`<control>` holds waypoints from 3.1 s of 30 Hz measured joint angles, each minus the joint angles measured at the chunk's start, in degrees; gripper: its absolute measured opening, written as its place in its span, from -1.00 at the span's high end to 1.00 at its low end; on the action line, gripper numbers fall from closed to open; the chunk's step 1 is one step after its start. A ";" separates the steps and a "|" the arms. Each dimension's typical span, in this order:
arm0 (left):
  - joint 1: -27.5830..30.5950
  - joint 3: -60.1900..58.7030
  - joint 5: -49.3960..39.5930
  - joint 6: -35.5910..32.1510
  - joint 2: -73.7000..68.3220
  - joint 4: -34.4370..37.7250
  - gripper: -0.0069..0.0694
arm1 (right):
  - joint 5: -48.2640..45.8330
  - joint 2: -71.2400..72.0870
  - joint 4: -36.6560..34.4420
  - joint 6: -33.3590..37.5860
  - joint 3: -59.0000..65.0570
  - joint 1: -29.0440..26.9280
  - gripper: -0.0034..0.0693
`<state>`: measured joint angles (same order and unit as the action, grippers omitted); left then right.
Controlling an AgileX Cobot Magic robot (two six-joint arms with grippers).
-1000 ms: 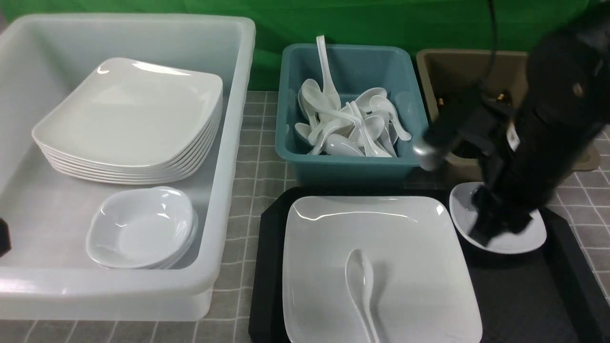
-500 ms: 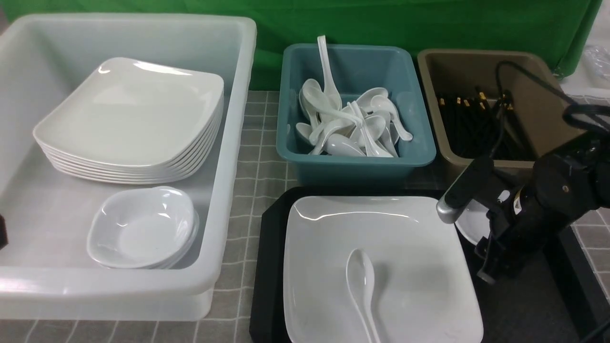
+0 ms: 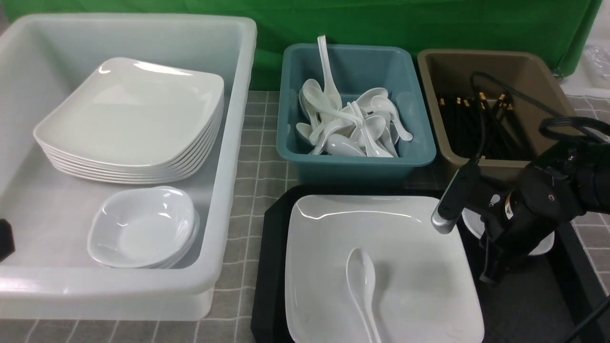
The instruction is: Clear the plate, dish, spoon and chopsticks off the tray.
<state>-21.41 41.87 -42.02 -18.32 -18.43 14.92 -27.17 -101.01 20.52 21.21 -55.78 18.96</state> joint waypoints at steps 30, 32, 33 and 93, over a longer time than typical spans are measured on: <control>0.00 5.86 -18.45 19.39 11.40 -27.60 0.76 | -23.65 -20.47 -13.68 -8.92 -72.94 45.91 0.75; 0.00 5.86 -18.51 19.39 11.44 -27.14 0.76 | -25.13 -24.25 -13.62 -8.33 -76.47 45.84 0.75; 0.00 5.86 -18.56 19.39 11.44 -26.39 0.76 | -26.17 -27.70 -13.62 -7.88 -79.34 45.79 0.75; -23.25 20.30 -1.30 10.47 -67.34 2.37 0.76 | -36.47 71.63 -5.45 -43.68 7.91 30.87 0.56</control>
<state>-44.66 62.17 -43.32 -7.85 -85.77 17.28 -63.65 -29.38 15.07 -22.47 -47.88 49.83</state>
